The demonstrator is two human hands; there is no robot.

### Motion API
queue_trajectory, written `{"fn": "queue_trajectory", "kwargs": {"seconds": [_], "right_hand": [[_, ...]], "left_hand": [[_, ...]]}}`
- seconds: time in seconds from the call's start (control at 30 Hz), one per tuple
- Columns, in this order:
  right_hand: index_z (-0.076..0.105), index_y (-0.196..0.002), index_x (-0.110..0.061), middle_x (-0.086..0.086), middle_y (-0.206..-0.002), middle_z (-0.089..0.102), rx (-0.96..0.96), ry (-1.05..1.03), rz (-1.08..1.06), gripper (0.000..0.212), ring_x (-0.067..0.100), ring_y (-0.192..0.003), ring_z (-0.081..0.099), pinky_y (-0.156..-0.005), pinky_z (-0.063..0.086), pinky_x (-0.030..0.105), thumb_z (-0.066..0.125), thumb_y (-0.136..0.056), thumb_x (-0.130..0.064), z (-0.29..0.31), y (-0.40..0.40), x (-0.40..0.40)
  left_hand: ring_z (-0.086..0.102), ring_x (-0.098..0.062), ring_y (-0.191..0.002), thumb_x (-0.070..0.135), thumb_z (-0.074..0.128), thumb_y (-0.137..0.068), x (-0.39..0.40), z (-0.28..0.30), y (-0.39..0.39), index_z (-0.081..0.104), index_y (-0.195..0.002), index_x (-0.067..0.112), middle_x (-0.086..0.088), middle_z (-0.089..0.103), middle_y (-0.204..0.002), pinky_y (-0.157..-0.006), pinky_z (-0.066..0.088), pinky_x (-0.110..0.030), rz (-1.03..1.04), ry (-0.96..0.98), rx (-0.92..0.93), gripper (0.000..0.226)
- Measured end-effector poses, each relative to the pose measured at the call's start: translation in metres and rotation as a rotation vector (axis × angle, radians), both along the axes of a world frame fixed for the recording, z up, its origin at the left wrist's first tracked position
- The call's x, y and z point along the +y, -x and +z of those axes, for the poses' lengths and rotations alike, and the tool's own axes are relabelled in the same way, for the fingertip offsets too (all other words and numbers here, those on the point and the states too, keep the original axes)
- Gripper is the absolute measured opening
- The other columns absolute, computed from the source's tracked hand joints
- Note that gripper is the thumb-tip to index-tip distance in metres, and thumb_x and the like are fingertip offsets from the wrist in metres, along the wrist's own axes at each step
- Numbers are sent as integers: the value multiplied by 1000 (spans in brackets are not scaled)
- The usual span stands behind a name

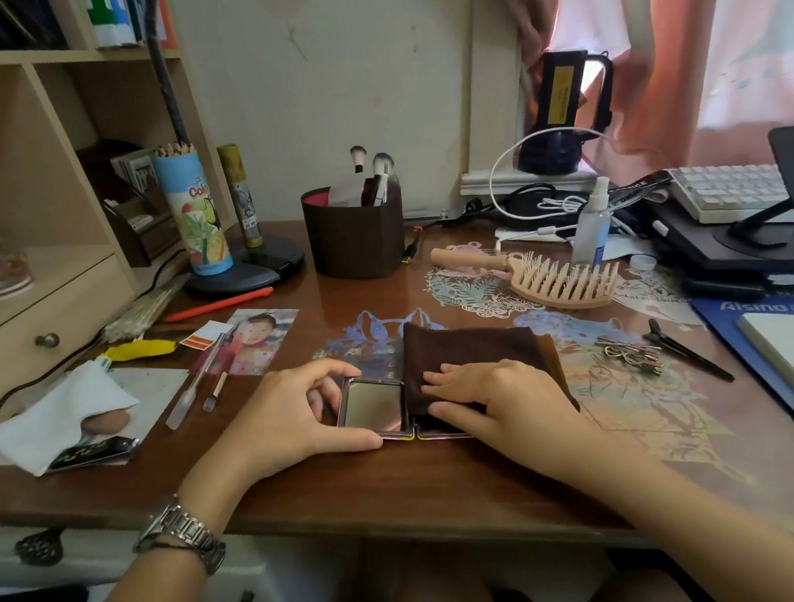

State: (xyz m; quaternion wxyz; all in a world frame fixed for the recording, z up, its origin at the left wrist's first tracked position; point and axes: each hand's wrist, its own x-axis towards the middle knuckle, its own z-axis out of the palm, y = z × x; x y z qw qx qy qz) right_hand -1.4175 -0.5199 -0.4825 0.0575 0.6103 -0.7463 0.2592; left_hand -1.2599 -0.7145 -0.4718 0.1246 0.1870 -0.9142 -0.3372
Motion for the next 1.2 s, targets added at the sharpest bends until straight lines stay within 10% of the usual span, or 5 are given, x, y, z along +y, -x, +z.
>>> {"fn": "queue_trajectory", "kwargs": {"seconds": [0.23,0.6,1.2], "right_hand": [[65,-119,-28,-15,-124,62,-144,-20,45,32,-7,-122,49,-106,43,32,62,-88,-35,1,-9,13],[67,-113,-34,-21,-121,62,-358,1,19,27,-17,-118,46,-104,38,14,65,-85,-32,3,-19,11],[59,-127,-26,-11,-134,55,-109,-77,35,36,-2,-130,41,-103,22,4,58,-91,-33,1,-24,-17]], "left_hand": [[52,0,-61,50,85,-56,-1,-1,-1,57,-118,37,9,61,-82,-59,44,-13,3,7,7,70],[53,-4,-77,56,85,-52,-6,-5,-1,59,-115,42,20,55,-103,-67,42,-16,-2,22,29,69],[62,-6,-95,22,80,-74,-23,-4,-9,51,-132,35,15,64,-119,-86,52,-23,-120,-302,39,67]]}}
